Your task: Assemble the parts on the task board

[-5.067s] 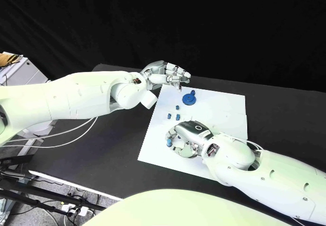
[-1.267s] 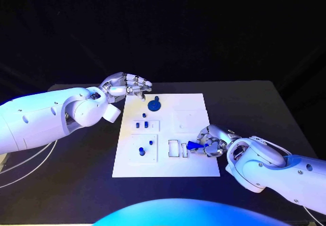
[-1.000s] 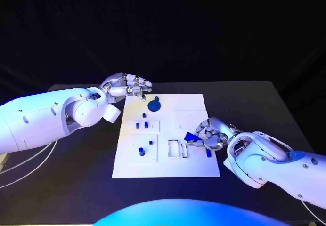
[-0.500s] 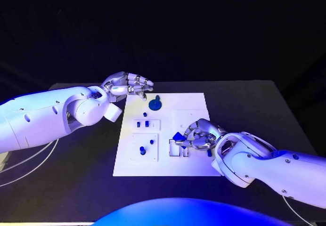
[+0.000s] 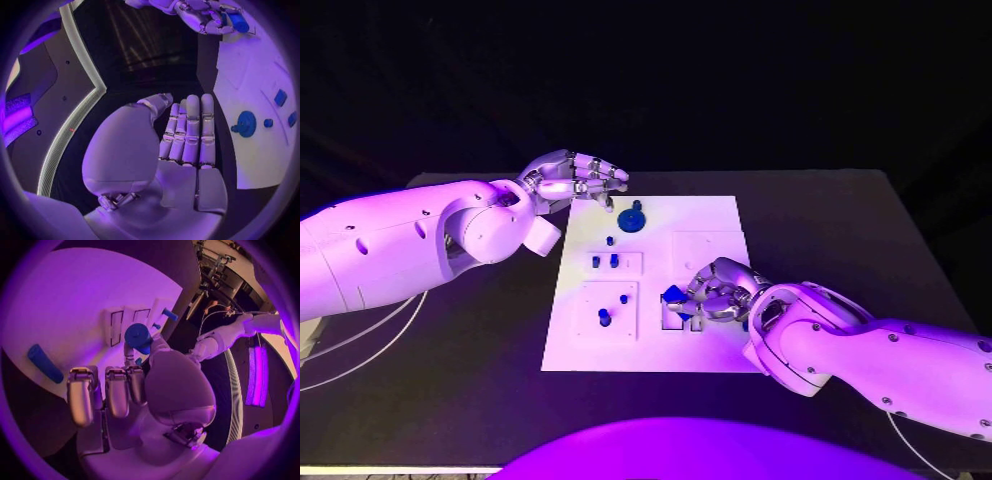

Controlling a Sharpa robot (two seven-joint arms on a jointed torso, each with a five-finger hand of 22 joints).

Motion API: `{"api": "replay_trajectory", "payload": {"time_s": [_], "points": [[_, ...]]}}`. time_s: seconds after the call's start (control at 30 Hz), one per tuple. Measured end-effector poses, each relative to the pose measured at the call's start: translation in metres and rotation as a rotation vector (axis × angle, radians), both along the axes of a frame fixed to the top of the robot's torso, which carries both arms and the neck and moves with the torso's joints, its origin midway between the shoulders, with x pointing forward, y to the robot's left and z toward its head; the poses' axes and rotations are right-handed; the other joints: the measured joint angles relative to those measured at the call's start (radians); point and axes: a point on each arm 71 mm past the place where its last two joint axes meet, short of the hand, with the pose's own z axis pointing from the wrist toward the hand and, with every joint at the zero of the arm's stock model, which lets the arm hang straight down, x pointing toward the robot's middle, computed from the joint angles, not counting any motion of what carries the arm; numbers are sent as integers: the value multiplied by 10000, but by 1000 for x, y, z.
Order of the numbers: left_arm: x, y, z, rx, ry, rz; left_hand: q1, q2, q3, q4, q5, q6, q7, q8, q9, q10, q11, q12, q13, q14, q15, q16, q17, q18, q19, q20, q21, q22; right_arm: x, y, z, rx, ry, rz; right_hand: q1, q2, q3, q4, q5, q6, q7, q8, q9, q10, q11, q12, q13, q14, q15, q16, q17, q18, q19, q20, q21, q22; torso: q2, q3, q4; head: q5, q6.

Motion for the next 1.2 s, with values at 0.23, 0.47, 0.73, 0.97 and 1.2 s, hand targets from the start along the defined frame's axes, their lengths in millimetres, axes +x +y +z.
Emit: {"api": "replay_trajectory", "payload": {"time_s": [0.23,0.47,0.73,0.97,1.2], "points": [[0,1,0,32,13,-5,0,0,0,0,0,0,0,0,0,0,0,0,0,0,0,0,-1,0,0,0,0,0,0,1,-3,-155,148,141,-77,-76,-8,-6,0,0,0,4,4,4,5,0,0,0,1,0,-1,0,0,0,-1,-1,-4,4,-11,18,11],[0,1,0,55,27,-11,0,0,0,0,0,0,0,0,0,0,0,0,0,0,0,0,-1,0,0,0,0,1,0,1,-5,-288,195,185,-198,-90,-9,-6,0,0,-1,234,12,5,6,0,0,0,1,-1,-2,0,0,1,-1,-2,1,7,-11,26,22],[0,2,-1,76,40,-6,0,0,0,0,0,0,0,0,1,0,0,0,0,0,0,0,7,0,0,0,-38,-11,0,1,-5,-398,123,205,-1235,23,-389,-2,4,214,-178,356,121,6,6,-71,-1,1,1,-1,-3,0,0,1,-1,-3,3,11,-10,29,24],[0,2,-1,84,46,-10,0,0,0,0,0,1,0,0,0,0,0,0,0,0,0,0,6,1,0,0,-38,-10,0,2,-5,-440,84,271,-2172,253,-1370,12,40,359,-398,504,172,7,5,-262,-1,1,1,-1,-3,0,0,1,-164,-3,4,8,-10,36,31],[0,3,-1,102,51,4,58,58,44,-44,0,0,0,0,1,0,0,0,0,0,0,0,5,0,-1,0,-38,-10,0,2,-5,-418,58,298,-2337,320,-1580,18,40,326,-372,504,174,6,5,-415,-1,1,1,-1,-4,0,0,1,-235,-4,4,10,-10,61,33]]}}
